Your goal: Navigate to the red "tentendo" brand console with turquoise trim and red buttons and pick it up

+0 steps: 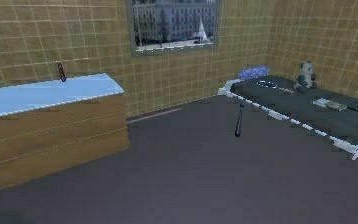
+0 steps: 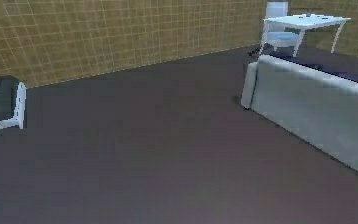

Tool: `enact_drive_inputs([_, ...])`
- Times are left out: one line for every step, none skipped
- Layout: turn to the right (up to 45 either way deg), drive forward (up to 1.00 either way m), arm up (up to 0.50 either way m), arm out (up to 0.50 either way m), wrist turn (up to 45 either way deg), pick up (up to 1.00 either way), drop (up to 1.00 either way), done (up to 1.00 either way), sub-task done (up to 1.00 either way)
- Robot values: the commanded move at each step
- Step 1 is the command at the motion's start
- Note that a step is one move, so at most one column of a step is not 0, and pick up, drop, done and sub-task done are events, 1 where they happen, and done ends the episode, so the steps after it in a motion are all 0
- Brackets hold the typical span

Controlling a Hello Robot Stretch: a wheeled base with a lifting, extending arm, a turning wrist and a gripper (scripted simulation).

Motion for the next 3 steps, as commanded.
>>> enact_drive_inputs([0.0,1.00,0.00,0.00,0.0,0.00,0.00,0.00,0.00])
enact_drive_inputs([0.0,1.00,0.00,0.00,0.0,0.00,0.00,0.00,0.00])
enact_drive_inputs([18.0,0.00,0.00,0.00,0.0,0.00,0.00,0.00,0.00])
